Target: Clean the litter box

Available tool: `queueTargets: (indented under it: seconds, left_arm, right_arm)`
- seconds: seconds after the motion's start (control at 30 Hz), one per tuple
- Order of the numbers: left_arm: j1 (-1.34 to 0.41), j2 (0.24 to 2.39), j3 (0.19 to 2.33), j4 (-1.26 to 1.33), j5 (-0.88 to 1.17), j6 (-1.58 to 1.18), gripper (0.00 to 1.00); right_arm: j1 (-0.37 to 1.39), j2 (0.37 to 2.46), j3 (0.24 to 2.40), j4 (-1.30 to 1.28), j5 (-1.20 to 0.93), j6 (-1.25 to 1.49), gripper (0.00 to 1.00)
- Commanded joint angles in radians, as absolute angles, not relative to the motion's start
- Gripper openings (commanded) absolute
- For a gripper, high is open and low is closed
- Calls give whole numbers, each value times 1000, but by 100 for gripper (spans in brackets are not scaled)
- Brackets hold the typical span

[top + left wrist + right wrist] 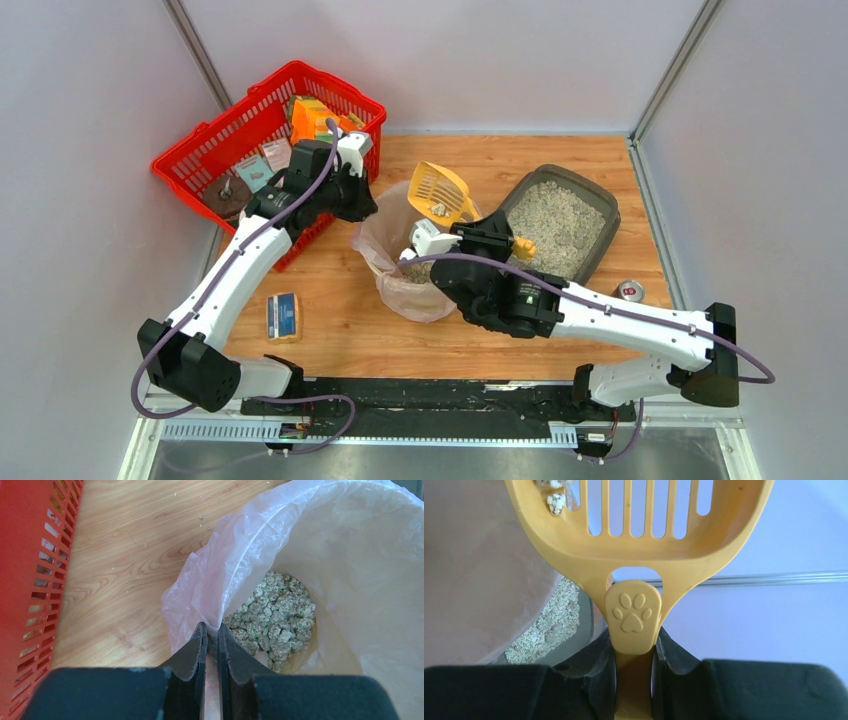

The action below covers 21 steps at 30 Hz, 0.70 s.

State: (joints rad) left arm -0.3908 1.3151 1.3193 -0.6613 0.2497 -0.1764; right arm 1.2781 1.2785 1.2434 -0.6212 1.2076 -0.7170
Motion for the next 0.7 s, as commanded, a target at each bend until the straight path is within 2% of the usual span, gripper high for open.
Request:
queueTargets:
  seconds: [0.0, 0.07, 0.23, 0.67]
  left_arm:
    - [-396, 1313, 1358, -675, 333, -207, 0]
    - [-396, 1313, 1359, -675, 334, -207, 0]
    - [-396, 1313, 1358, -673, 336, -209, 0]
    - [-396, 1316, 1356, -673, 337, -210, 0]
  right_arm:
    - [1301, 1244, 1171, -378, 1334, -955, 0]
    - [1305, 1241, 1132, -301, 1350, -1053, 0]
    - [1318, 1244, 1115, -310, 1385, -1086, 0]
    - [1347, 1342, 1034, -555, 1466, -973, 0]
